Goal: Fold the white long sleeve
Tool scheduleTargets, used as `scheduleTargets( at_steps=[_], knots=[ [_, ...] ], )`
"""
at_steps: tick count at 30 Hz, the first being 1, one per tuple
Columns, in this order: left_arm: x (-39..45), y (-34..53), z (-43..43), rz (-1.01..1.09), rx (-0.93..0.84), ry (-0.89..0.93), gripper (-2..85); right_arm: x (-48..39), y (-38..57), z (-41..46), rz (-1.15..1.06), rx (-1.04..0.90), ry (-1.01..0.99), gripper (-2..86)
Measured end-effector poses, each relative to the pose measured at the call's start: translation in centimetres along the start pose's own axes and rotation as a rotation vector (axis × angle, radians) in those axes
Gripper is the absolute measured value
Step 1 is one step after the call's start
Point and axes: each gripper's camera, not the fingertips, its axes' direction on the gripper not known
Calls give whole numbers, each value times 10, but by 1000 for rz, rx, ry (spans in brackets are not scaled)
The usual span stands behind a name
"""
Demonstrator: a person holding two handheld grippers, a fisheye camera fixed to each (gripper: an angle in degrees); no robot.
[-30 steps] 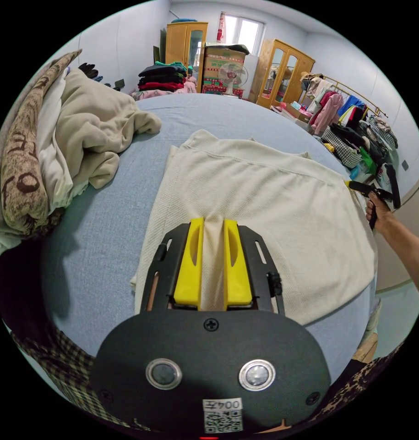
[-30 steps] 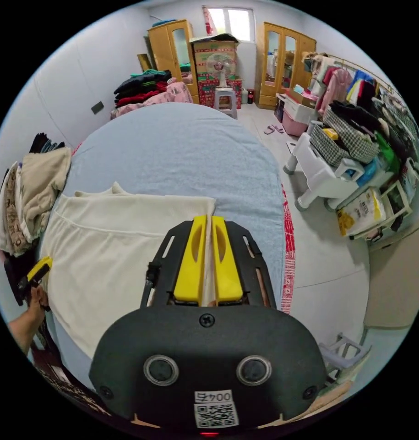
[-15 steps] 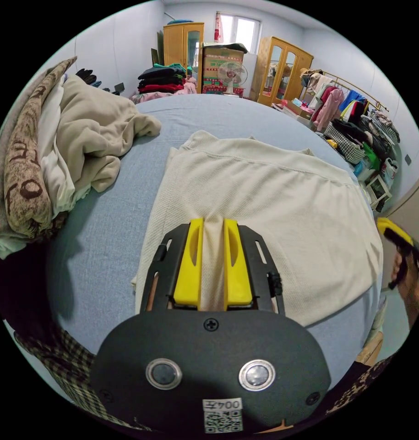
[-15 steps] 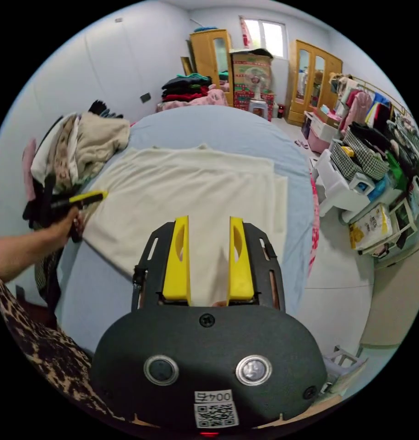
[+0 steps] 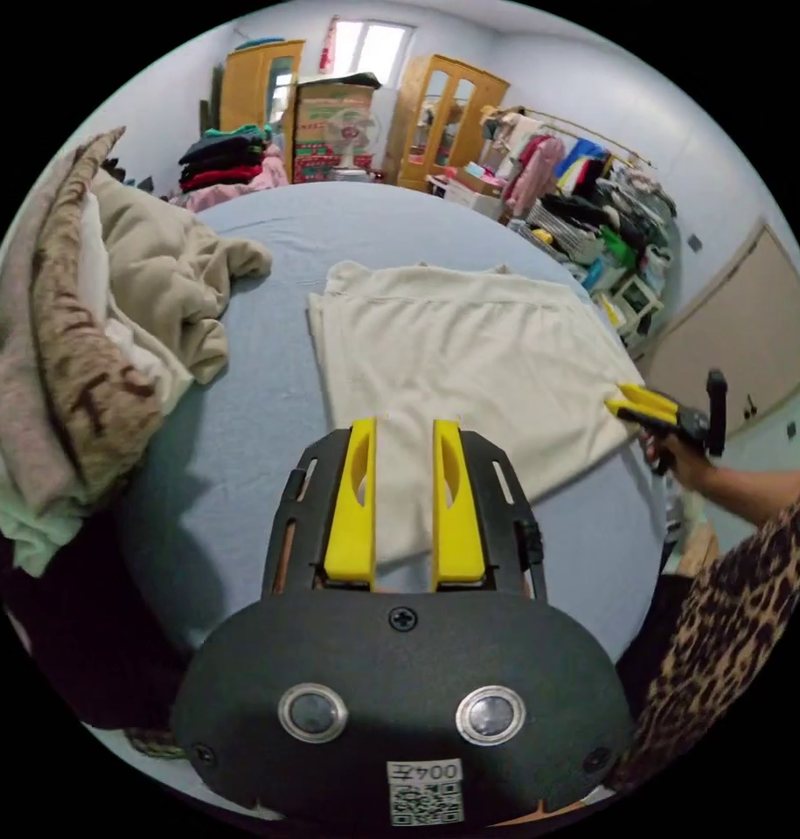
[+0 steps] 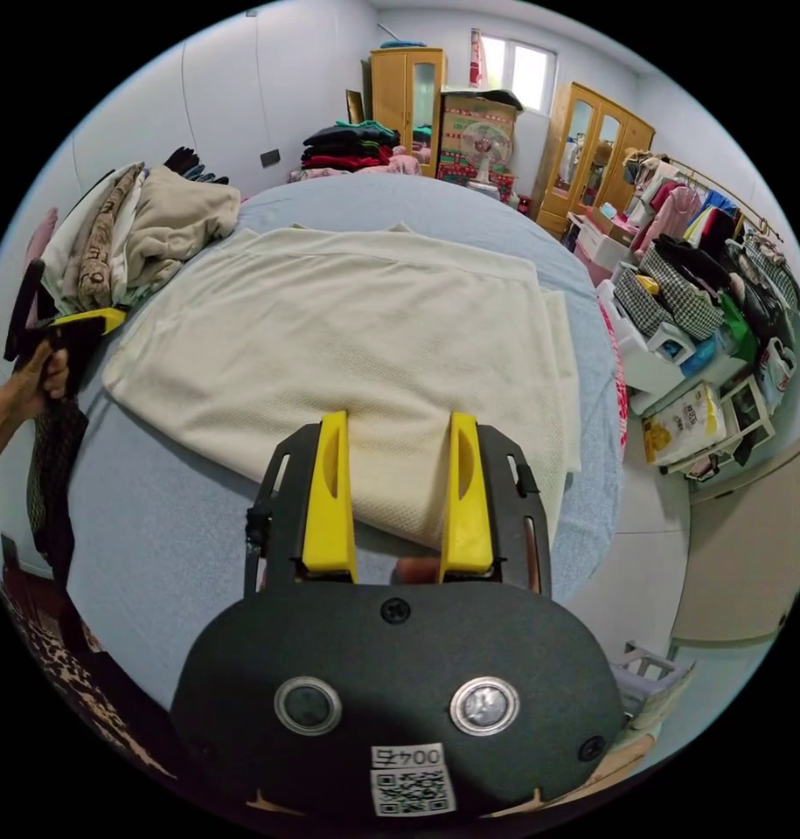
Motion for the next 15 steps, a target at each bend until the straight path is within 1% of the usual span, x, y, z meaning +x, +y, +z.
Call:
scheduleTargets(
  at_steps=[2, 4, 6, 7, 9, 11, 15],
  knots=[
    [-15, 14, -10, 23, -30, -10, 85, -2, 2, -1, 3, -2, -4, 163],
    [-30, 22, -9, 26, -79, 81, 80, -6, 4, -2, 5, -3, -6, 163],
    [-29, 22, 4, 68, -162, 112, 76, -9, 6, -3, 5, -3, -3, 163],
    [-24, 21, 13, 109, -211, 102, 74, -10, 7, -4, 5, -3, -2, 163],
    [-15, 19, 25, 158, -254, 84, 70, -13, 8, -5, 5, -4, -2, 163],
    [-10, 16, 32, 177, -274, 65, 63, -15, 10, -7, 6, -4, -4, 163],
    [-5, 9, 38, 189, -272, 91, 40, -19, 13, -11, 7, -4, -5, 163]
  ],
)
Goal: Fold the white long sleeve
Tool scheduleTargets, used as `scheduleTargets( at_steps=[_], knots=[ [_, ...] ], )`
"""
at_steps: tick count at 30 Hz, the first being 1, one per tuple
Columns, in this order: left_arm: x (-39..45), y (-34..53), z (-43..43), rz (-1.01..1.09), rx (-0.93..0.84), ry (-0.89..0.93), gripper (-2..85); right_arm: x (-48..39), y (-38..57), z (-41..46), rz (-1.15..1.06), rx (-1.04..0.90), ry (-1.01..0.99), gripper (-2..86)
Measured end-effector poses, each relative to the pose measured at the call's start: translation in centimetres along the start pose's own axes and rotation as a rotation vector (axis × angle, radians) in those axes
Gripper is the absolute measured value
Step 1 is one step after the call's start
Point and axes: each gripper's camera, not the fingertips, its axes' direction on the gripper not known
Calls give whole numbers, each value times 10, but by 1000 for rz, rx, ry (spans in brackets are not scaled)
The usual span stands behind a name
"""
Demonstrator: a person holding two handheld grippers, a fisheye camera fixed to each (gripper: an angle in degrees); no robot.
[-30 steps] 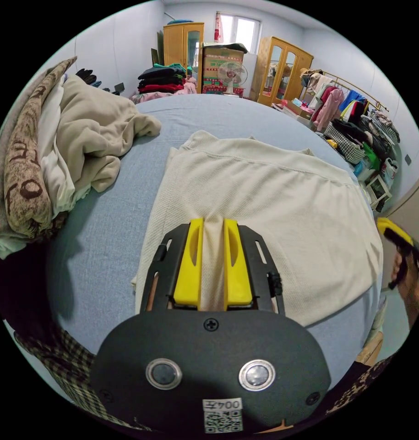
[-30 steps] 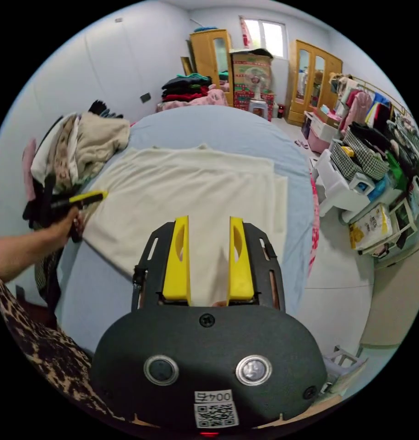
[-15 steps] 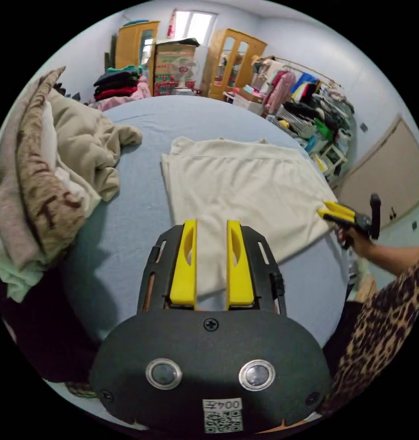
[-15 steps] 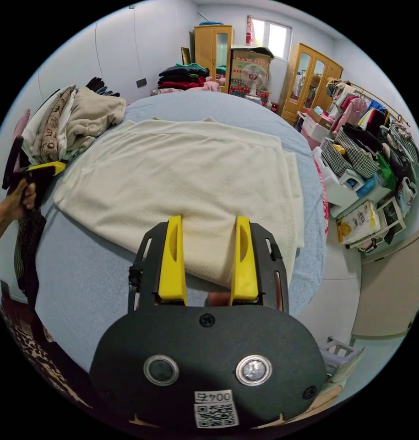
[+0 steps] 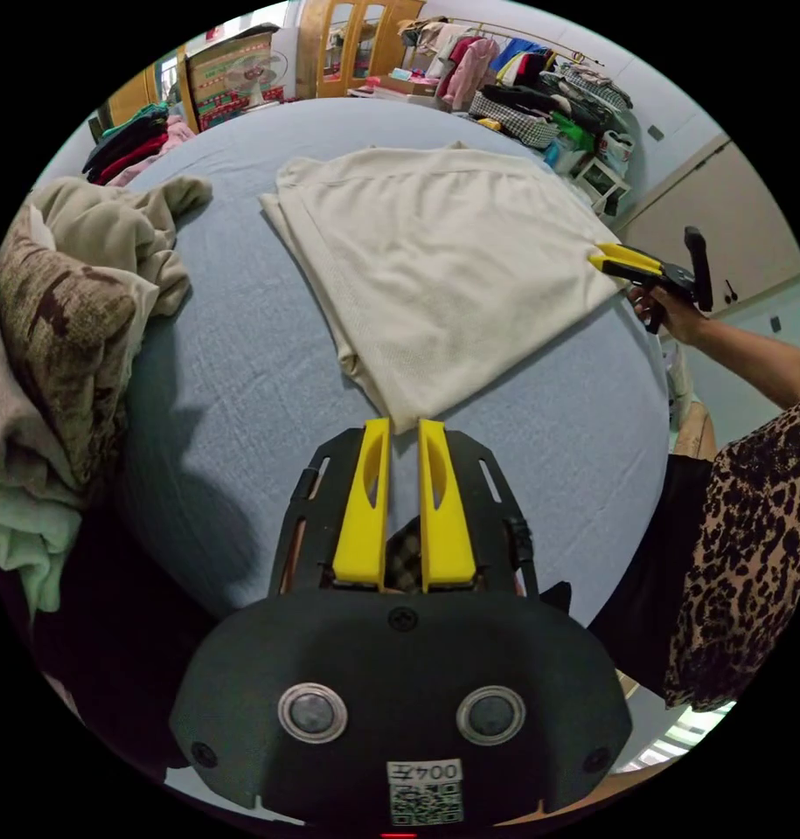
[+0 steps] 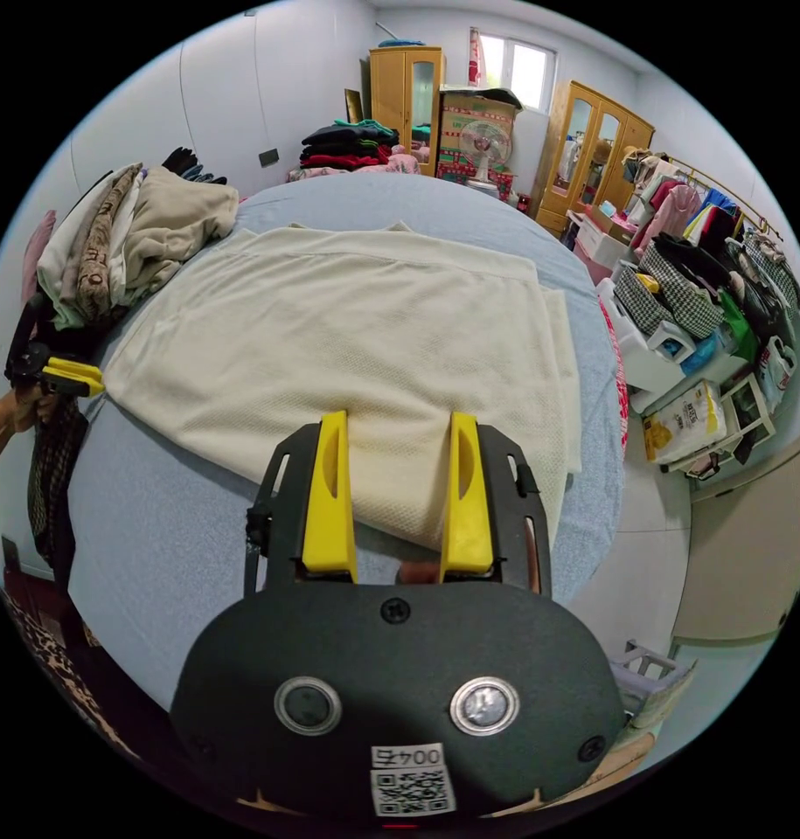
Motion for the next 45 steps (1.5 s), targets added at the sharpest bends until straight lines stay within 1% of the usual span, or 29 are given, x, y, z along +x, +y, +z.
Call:
scheduleTargets(
  at_steps=[2, 5, 6, 9, 11, 13, 15, 17, 19, 23, 26, 27, 28, 30, 31, 33, 35, 37, 40, 45],
  knots=[
    [2, -4, -2, 14, 2, 4, 29, -2, 1, -2, 0, 0, 0, 163],
    [2, -7, -4, -5, -25, -92, 17, -4, 3, -5, 0, -1, 1, 163],
    [-3, -5, 2, -23, -41, -76, 17, -4, 3, -6, 0, -1, 0, 163],
    [-12, 0, 5, -87, 2, -24, 23, -5, 4, -10, 1, -1, 0, 163],
    [-15, 1, 3, -106, -2, 4, 33, -6, 4, -13, 1, -1, 0, 163],
    [-17, 8, -2, -132, -30, 3, 59, -6, 5, -16, 2, -1, -1, 163],
    [-18, 15, -16, -176, 8, 25, 73, -5, 4, -18, 3, -2, -1, 163],
    [-7, 20, -36, -197, 119, 33, 74, -5, 4, -21, 3, -3, 1, 163],
    [23, 9, -43, -167, 218, 38, 73, -5, 3, -25, 1, -2, 7, 163],
    [66, -34, -7, -117, 163, 21, 81, -2, 2, -32, 1, 0, 7, 162],
    [83, -60, 28, -188, 89, 12, 83, 4, 1, -38, 5, 2, -9, 162],
    [89, -61, 27, -243, 148, -58, 81, 7, 0, -40, -3, -1, -18, 160],
    [93, -63, 30, -287, 141, -87, 78, 12, -3, -44, -4, -22, -33, 157],
    [104, -67, 32, -296, 130, -138, 76, 22, -12, -55, -7, -85, -80, 146],
    [112, -71, 33, -276, 116, -169, 77, 30, -14, -68, -49, -85, -151, 136],
    [118, -76, 35, -267, 95, -195, 76, 50, -9, -92, -83, -61, -222, 130],
    [115, -78, 35, -312, 89, -172, 74, 77, 2, -113, -75, -52, -259, 131],
    [109, -77, 35, -395, 102, -123, 71, 121, 22, -122, -31, -100, -313, 127],
    [111, -76, 37, -426, 116, -104, 69, 160, 41, -121, 1, -142, -352, 113],
    [122, -81, 41, -468, 116, -114, 68, 169, 39, -118, -58, -185, -377, 77]
  ],
)
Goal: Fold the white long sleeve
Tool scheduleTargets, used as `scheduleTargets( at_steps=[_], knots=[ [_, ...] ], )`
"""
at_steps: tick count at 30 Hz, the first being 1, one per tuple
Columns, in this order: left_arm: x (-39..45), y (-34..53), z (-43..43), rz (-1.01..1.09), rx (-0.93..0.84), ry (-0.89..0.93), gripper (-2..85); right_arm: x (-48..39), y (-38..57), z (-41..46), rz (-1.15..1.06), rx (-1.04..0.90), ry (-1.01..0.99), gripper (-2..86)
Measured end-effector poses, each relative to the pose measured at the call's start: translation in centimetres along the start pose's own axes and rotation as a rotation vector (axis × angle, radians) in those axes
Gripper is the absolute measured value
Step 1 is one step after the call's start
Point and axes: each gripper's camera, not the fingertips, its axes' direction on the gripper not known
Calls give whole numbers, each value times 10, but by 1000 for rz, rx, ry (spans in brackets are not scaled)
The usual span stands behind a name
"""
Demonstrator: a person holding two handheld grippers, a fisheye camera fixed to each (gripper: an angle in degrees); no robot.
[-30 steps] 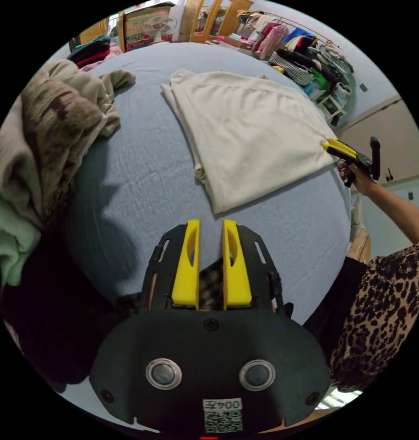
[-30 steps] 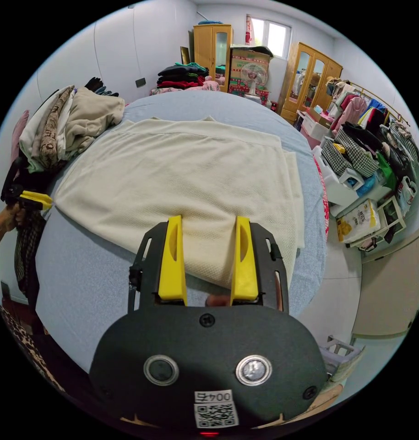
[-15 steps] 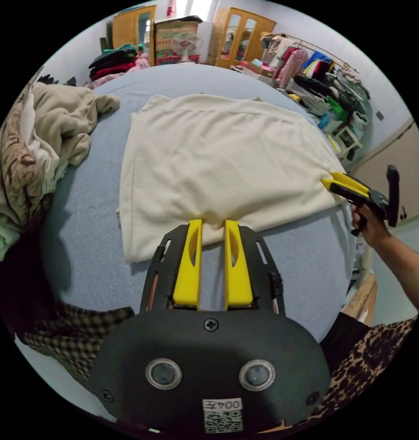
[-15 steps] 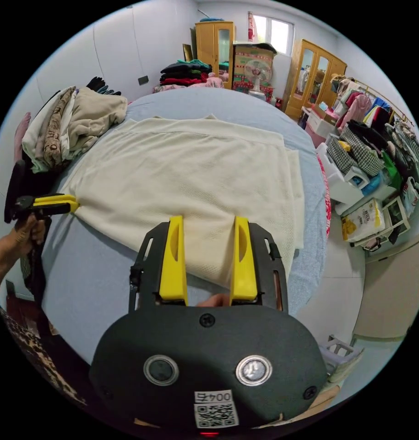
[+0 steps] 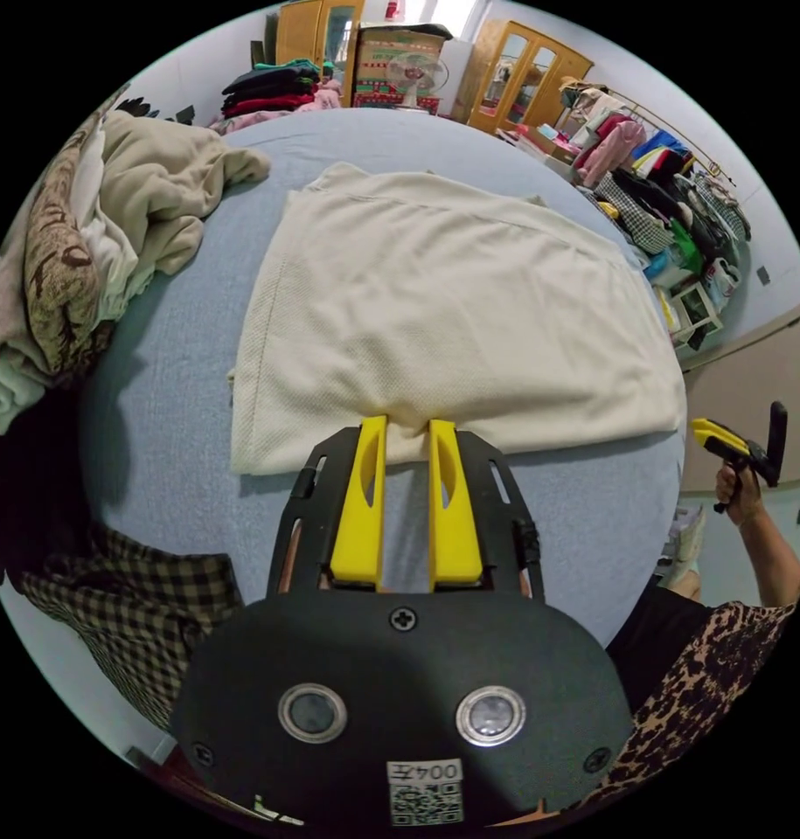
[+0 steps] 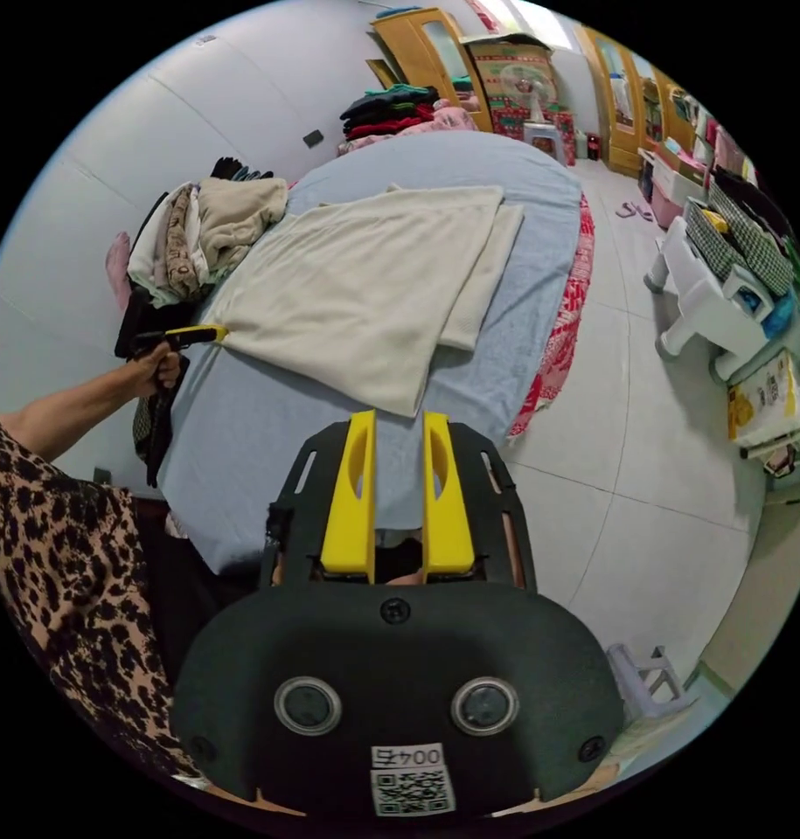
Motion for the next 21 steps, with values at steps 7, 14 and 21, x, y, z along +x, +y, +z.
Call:
scheduleTargets(
  at_steps=[7, 14, 21],
  knots=[
    [21, 0, 4, -11, -10, -19, 68, 13, -14, -15, -18, 0, 15, 65],
    [39, 2, 7, -29, -21, -7, 68, 40, -19, -38, -12, 3, -26, 72],
    [60, 12, 9, -50, 7, 24, 66, 59, -25, -52, -53, -62, 31, 0]
  ],
)
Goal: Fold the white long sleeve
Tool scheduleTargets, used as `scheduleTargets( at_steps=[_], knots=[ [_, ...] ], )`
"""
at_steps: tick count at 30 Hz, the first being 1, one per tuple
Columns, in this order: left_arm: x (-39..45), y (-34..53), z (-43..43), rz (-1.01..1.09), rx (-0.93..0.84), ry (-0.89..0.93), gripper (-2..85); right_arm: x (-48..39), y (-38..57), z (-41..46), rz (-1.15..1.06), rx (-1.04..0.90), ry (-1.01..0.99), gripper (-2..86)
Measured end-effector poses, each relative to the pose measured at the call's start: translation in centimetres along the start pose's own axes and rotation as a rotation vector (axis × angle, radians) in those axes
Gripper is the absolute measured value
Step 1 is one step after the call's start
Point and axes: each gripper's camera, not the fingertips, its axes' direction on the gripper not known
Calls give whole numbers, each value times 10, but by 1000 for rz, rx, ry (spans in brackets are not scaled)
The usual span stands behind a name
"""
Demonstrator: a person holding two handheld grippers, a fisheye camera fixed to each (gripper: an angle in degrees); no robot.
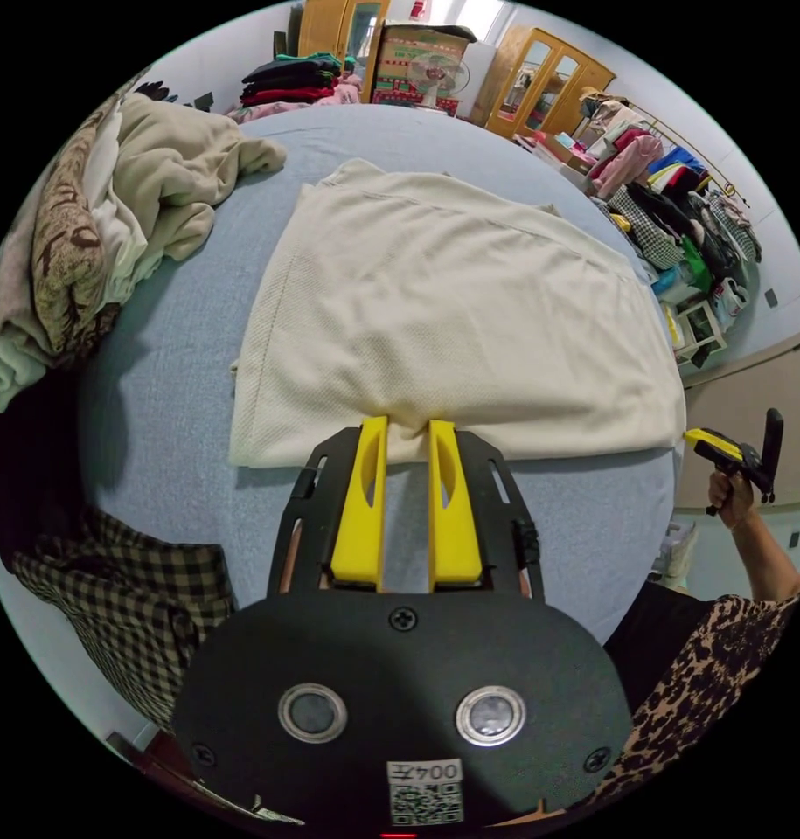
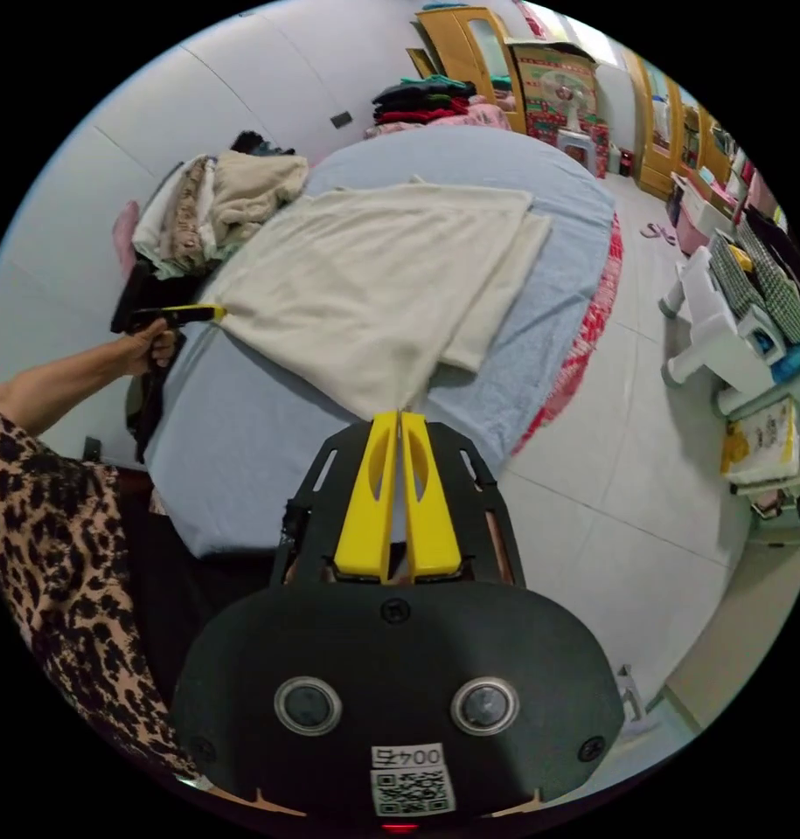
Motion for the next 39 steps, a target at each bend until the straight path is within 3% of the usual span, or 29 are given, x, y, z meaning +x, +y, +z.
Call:
scheduleTargets(
  at_steps=[2, 5, 10, 14, 22, 28, 34, 39],
  knots=[
    [6, 4, 1, 4, 12, 8, 65, 20, 6, -8, 70, 25, -96, 1],
    [16, 12, 1, 12, 36, 31, 65, 38, 10, -29, 142, 48, -89, 18],
    [29, 22, -3, -20, 26, 120, 73, 66, 8, -50, 249, 89, -284, 95],
    [68, 30, -23, 93, 100, 121, 91, 88, 9, -50, 356, 94, -355, 95],
    [264, 44, -31, 566, 135, 186, 120, 127, 11, -54, 485, 105, -486, 35],
    [436, 67, -3, 950, 157, 87, 133, 145, -7, -85, 477, 112, -544, 2],
    [521, 61, 33, 1059, 92, 32, 132, 164, -20, -111, 461, 123, -606, 4],
    [536, 52, 35, 985, 100, 11, 47, 197, -17, -129, 484, 160, -636, 35]
  ],
)
